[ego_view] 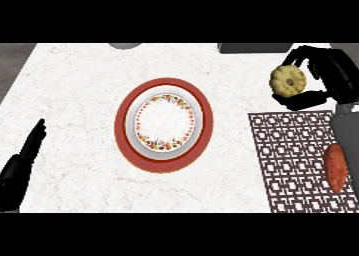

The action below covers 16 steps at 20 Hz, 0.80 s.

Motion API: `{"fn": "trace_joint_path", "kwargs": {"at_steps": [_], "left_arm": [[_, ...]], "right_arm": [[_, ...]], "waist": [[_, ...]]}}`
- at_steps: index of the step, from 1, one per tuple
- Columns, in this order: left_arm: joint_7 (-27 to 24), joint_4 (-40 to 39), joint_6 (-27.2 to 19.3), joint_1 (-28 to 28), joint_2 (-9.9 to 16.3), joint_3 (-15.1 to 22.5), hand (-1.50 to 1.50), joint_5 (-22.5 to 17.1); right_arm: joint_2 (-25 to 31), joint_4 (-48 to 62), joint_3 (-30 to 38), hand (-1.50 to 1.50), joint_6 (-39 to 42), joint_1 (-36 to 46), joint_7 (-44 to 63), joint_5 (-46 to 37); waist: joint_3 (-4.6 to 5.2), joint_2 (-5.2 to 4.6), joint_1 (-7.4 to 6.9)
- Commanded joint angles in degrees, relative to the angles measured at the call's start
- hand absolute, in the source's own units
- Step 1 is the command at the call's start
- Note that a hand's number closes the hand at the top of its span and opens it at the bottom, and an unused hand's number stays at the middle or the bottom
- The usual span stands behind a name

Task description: Pick the squash from the placemat and place it in the plate

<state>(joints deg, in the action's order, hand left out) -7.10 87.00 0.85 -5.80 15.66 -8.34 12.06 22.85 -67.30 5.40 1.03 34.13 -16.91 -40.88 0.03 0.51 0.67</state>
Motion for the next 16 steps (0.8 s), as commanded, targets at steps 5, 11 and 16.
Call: {"fn": "trace_joint_path", "kwargs": {"at_steps": [5, 11, 16], "left_arm": [[-0.59, 0.71, 0.37, -0.19, 0.03, -0.59, 0.00, 0.06], [-2.54, -0.47, 3.31, -1.27, 1.13, -1.40, 0.00, -0.98], [-4.44, -6.06, 1.49, 2.93, -0.44, -1.60, 0.00, 0.38]], "right_arm": [[-7.77, -22.78, -8.07, 1.50, 10.64, -1.45, 13.17, 2.80], [-17.09, -24.36, -13.15, 1.50, 10.75, 3.66, 25.16, 0.14], [-22.44, -16.21, -15.45, 1.50, 9.69, 7.78, 27.49, -2.38]], "waist": [[0.03, -0.01, -0.20], [0.01, -0.34, -1.00], [0.01, -0.54, -0.99]]}}
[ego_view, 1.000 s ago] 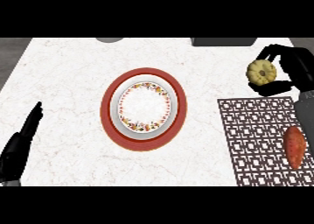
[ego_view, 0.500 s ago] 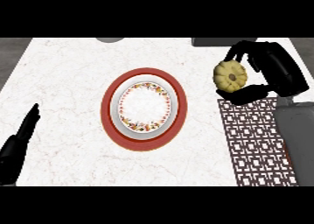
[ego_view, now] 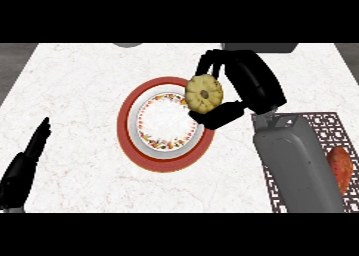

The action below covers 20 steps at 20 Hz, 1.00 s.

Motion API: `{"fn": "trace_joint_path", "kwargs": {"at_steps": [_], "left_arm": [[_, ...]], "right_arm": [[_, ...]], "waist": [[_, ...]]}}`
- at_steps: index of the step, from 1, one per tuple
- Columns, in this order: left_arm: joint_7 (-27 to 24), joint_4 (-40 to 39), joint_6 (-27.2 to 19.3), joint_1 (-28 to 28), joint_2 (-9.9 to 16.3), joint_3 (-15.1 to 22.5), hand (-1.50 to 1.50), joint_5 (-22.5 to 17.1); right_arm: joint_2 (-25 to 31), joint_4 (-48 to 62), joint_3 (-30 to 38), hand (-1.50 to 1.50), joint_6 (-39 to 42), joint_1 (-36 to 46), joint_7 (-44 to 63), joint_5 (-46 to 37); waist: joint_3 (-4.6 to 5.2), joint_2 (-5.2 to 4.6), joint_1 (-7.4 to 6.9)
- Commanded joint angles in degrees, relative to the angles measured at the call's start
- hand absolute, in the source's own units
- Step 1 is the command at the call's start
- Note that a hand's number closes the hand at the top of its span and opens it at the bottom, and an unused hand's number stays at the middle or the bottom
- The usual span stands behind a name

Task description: Pick the squash from the placemat and place it in the plate

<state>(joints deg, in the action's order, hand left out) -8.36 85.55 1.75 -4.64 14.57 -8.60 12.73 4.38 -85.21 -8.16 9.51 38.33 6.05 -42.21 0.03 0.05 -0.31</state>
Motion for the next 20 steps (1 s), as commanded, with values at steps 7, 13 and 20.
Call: {"fn": "trace_joint_path", "kwargs": {"at_steps": [7, 13, 20], "left_arm": [[0.41, 0.35, 0.16, 0.91, -0.14, 0.04, 0.00, 0.95], [1.04, -0.81, 0.61, 2.98, -0.54, 0.36, 0.00, 1.34], [-1.64, -4.40, -0.01, 5.41, -1.31, 1.52, 0.00, 2.84]], "right_arm": [[-4.32, 22.47, -13.43, 1.50, -10.56, 11.48, 8.63, 4.14], [-4.36, 33.71, -19.04, 1.50, -14.51, 17.80, 8.00, 13.93], [-4.37, 43.04, -25.24, -1.50, -27.03, 16.35, 10.10, 26.16]], "waist": [[-0.01, -0.32, -1.60], [-0.01, -0.42, -1.77], [0.01, -0.96, -3.39]]}}
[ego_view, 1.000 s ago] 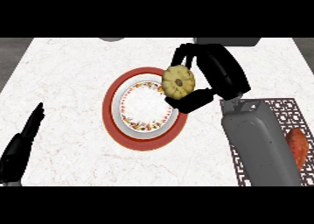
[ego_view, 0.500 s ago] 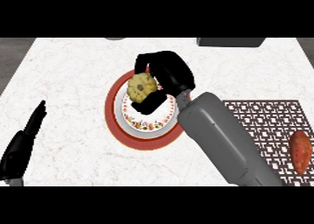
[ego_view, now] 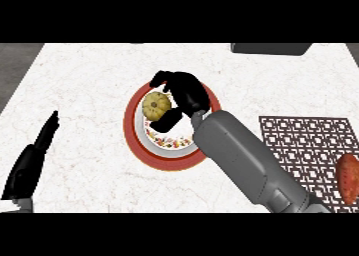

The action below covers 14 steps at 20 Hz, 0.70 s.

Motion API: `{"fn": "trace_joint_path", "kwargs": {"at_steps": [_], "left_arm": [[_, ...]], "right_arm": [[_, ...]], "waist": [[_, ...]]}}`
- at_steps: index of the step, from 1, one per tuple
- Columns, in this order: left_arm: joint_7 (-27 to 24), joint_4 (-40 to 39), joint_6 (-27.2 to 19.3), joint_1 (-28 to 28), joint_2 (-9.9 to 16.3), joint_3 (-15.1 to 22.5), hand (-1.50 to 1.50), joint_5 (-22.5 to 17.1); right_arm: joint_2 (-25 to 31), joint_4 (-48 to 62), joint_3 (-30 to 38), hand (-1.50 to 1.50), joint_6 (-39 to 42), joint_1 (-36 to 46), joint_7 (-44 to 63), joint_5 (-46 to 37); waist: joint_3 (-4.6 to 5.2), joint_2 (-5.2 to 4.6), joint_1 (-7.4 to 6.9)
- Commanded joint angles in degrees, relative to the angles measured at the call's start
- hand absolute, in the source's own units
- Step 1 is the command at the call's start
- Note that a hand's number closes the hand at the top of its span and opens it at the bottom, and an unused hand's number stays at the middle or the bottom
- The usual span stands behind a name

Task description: Pick the squash from the placemat and place it in the plate

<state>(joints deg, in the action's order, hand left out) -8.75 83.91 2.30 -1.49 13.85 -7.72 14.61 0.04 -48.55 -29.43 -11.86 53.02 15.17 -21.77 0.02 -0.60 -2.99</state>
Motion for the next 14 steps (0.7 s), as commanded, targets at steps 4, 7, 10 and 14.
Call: {"fn": "trace_joint_path", "kwargs": {"at_steps": [4, 7, 10, 14], "left_arm": [[2.39, 2.65, 1.20, -0.11, 0.50, -0.77, 0.00, -0.96], [0.86, 0.40, -0.44, 0.13, -0.72, -0.16, 0.00, 0.38], [0.91, 0.27, 1.21, 0.26, 1.44, -1.57, 0.00, -0.54], [3.41, 4.82, 2.06, -2.69, 0.69, -1.53, 0.00, -1.80]], "right_arm": [[-0.04, 8.45, -7.28, -1.50, -9.40, 0.62, -5.44, 10.72], [-0.04, 7.21, -4.16, -1.50, -14.04, 1.42, -8.41, 14.60], [-0.04, 5.79, 3.07, -1.50, -16.57, 1.30, -12.34, 17.40], [-0.03, 5.88, 7.51, -1.50, -20.66, 2.38, -9.93, 18.70]], "waist": [[-0.04, 0.10, -0.02], [-0.05, -0.01, 0.06], [-0.08, 0.11, 1.13], [-0.06, 0.57, 1.70]]}}
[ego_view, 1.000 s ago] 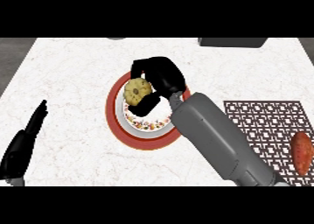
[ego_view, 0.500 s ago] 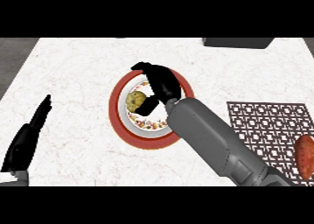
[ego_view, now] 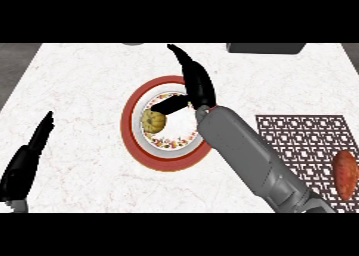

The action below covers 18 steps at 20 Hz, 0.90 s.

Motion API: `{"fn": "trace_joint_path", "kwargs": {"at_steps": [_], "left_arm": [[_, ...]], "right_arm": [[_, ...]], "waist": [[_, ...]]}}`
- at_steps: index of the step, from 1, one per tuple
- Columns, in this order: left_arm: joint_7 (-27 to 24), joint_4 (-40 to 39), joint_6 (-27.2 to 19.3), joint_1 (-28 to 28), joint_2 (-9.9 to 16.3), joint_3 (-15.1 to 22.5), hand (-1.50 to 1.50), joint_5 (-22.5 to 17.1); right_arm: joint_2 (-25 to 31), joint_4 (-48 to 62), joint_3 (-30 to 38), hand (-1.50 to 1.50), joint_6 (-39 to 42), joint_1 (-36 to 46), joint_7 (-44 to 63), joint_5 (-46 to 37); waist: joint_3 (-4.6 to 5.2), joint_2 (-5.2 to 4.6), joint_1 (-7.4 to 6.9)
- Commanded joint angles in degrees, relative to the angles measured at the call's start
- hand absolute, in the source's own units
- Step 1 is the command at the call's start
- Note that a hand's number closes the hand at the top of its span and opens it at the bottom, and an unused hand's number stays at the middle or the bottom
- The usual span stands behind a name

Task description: Pick the squash from the placemat and place it in the plate

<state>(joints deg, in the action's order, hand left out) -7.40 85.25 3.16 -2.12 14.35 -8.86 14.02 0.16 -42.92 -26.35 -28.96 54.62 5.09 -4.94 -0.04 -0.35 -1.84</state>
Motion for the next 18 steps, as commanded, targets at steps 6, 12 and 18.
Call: {"fn": "trace_joint_path", "kwargs": {"at_steps": [6, 12, 18], "left_arm": [[-2.18, -1.15, -1.12, -1.40, -0.63, -1.17, 0.00, 0.19], [0.60, 2.70, -1.16, -3.16, -1.50, -0.56, 0.00, 0.63], [-2.69, -1.90, -0.95, -1.22, -2.07, -0.08, 0.00, 1.43]], "right_arm": [[5.00, -3.39, 15.50, -1.50, 6.01, -6.14, -13.16, 11.90], [13.36, 0.09, 22.39, -1.50, 18.42, -10.54, -24.47, 15.86], [18.32, 9.67, 25.93, -1.50, 26.97, -8.44, -33.31, 14.89]], "waist": [[0.00, 0.07, 1.46], [0.00, 0.19, 1.29], [0.02, 0.10, 1.17]]}}
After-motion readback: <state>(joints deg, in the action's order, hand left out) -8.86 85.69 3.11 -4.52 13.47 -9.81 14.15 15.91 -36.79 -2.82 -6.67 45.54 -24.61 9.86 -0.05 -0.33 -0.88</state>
